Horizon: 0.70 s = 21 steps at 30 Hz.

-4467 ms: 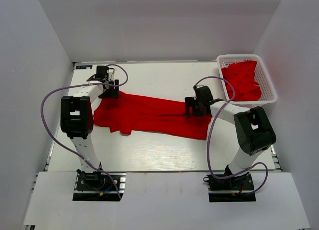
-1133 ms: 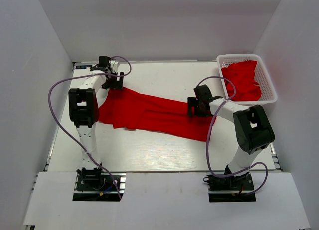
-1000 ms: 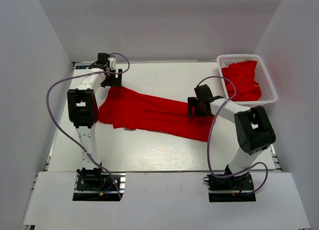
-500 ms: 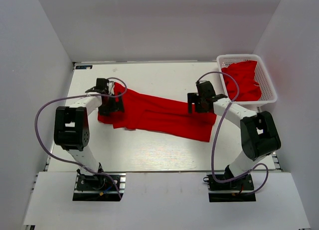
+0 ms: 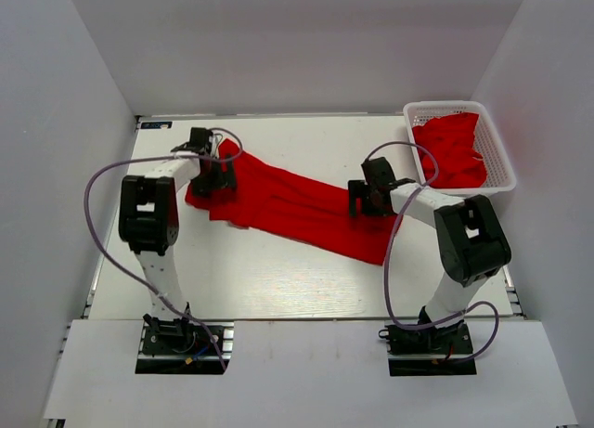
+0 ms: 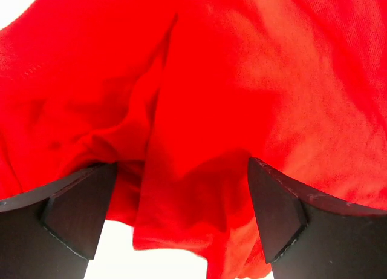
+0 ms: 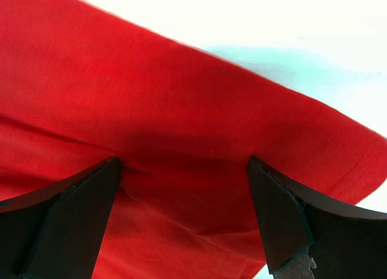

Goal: Fold and stack the t-shirts
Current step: Rotate the tshirt 90 degrees

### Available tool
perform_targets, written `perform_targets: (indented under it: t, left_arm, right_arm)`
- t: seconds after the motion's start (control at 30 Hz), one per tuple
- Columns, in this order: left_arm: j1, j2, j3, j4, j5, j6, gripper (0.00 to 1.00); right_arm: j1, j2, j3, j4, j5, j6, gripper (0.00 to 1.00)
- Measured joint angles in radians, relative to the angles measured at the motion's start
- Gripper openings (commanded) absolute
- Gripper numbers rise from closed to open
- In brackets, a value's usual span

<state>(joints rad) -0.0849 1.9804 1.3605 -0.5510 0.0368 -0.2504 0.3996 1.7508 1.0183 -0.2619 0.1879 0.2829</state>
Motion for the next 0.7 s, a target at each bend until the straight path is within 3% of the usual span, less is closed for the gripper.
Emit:
perform_targets:
  t: [0.2, 0.4, 0.57, 0.7]
  left_arm:
    - [-0.005, 0.282, 0.418, -0.04, 0.025, 0.037, 1.0]
    - [-0.018, 0.615, 0.943, -0.019, 0.156, 0.062, 1.0]
    - [-0.06, 0.699, 1.018, 0.142, 0.255, 0.031, 1.0]
    - [-0.105, 0.747, 1.049, 0.257, 0.294, -0.033, 1.0]
  right_arm:
    - [0.0, -0.142, -0.18, 0.137, -0.217, -0.04, 0.9]
    - [0.085, -0.192, -0.277, 0.214, -0.601, -0.132, 0.9]
    - [0.221, -0.099, -0.222, 0.203, -0.842, -0.208, 0.89]
    - [0.311, 0.028, -0.082, 0.13, -0.932, -0.283, 0.83]
